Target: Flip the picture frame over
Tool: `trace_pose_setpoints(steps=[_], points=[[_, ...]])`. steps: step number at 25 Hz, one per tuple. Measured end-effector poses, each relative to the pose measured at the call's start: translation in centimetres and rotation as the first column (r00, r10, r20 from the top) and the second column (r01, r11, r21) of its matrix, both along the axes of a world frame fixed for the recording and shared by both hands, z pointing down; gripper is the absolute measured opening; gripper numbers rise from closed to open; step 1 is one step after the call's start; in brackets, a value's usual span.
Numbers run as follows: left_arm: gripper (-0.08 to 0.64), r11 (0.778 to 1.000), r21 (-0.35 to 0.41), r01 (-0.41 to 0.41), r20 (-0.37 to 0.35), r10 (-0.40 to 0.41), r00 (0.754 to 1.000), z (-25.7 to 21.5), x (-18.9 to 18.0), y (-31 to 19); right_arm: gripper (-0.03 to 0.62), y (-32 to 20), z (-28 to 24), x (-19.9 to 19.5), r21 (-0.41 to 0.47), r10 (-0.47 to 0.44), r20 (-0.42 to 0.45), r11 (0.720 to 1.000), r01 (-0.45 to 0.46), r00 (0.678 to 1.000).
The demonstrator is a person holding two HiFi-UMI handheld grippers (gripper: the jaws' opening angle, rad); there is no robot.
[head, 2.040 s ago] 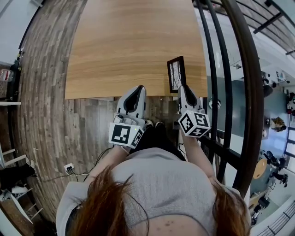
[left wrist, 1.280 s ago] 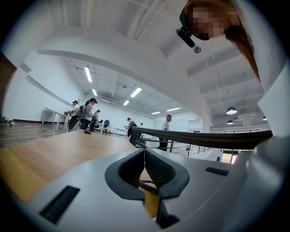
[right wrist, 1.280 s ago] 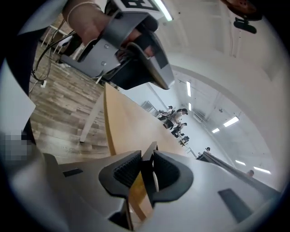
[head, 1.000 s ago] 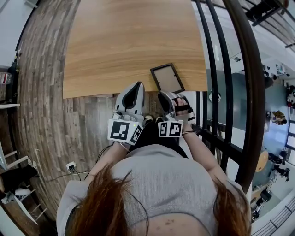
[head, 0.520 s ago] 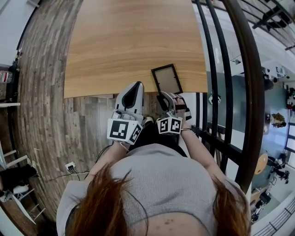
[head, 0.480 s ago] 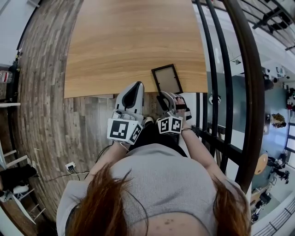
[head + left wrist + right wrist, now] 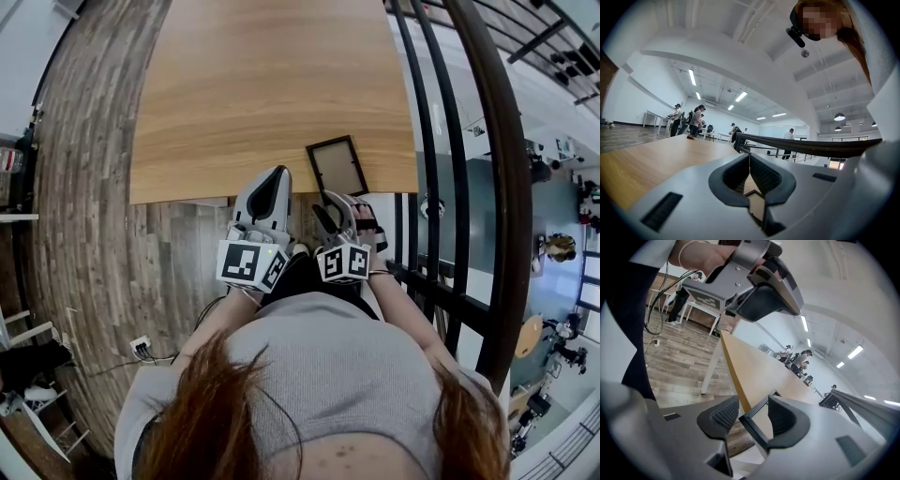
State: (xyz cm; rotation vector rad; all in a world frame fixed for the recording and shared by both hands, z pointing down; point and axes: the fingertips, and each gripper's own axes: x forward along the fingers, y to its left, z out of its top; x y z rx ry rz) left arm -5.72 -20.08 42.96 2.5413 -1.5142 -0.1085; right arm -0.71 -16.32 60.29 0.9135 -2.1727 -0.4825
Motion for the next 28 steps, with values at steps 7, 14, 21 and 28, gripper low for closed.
trace_pose_setpoints(steps=[7,14,21,28], points=[[0.006,0.998,0.044,0.040,-0.029,-0.039,0.999,-1.9,-1.2,-1.0,0.175,-1.4,-11.1,0.9,0.032,0.104,0.451,0.991,-0.132,0.887],[0.006,0.995,0.103,0.002,-0.046,0.003,0.999,-4.3,0.2,-0.7,0.113,-3.5,-23.0,4.0,0.008,0.114,0.797,0.980,-0.199,0.593],[0.006,0.989,0.140,-0.045,-0.064,0.054,0.996,-6.4,2.0,-0.2,0.021,-3.6,-25.6,3.6,-0.015,0.109,0.855,0.983,-0.185,0.508],[0.006,0.985,0.163,-0.063,-0.059,0.074,0.996,-7.2,2.5,0.2,0.017,-3.4,-23.9,3.3,-0.049,0.152,0.831,0.978,-0.203,0.535]])
